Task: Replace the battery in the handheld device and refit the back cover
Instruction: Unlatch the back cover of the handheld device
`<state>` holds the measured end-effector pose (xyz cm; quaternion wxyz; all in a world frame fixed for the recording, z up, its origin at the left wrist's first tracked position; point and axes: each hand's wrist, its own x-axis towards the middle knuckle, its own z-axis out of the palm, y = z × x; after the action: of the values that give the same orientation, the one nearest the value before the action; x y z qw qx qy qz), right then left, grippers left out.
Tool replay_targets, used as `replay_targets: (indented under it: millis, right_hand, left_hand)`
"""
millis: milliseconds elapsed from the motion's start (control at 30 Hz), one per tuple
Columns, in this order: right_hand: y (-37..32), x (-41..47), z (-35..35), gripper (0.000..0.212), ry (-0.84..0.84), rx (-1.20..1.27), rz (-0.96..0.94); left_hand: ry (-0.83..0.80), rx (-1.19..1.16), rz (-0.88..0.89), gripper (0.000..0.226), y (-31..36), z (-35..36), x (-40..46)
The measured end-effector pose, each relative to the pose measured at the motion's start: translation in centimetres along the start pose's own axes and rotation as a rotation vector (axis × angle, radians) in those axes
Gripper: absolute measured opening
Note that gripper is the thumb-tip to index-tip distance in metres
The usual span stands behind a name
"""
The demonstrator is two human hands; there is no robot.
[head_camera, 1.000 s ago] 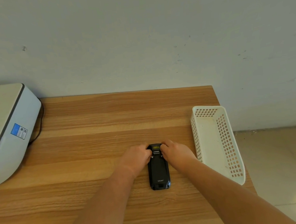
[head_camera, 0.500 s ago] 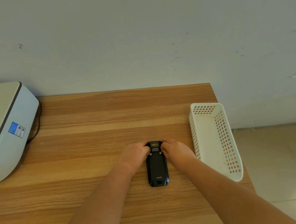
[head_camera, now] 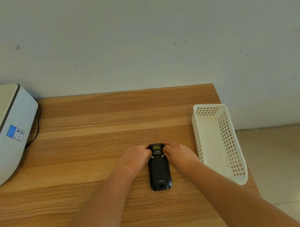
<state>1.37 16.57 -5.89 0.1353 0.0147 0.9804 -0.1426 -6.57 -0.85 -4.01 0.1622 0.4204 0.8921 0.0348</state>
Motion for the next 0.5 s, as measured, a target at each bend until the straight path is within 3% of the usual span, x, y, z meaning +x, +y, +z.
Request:
replay_targets:
  millis: [167, 500]
  right_hand:
    - [0.25, 0.15, 0.62, 0.036, -0.027, -0.036, -0.042]
    - [-0.68, -0.38, -0.17, 0.022, 0.083, 0.130, 0.067]
  left_hand:
    - [-0.018, 0.052, 0.019, 0.027, 0.05, 0.28, -0.12]
    - [-0.020, -0.003, 0.008, 0.028, -0.22, 0.13, -0.25]
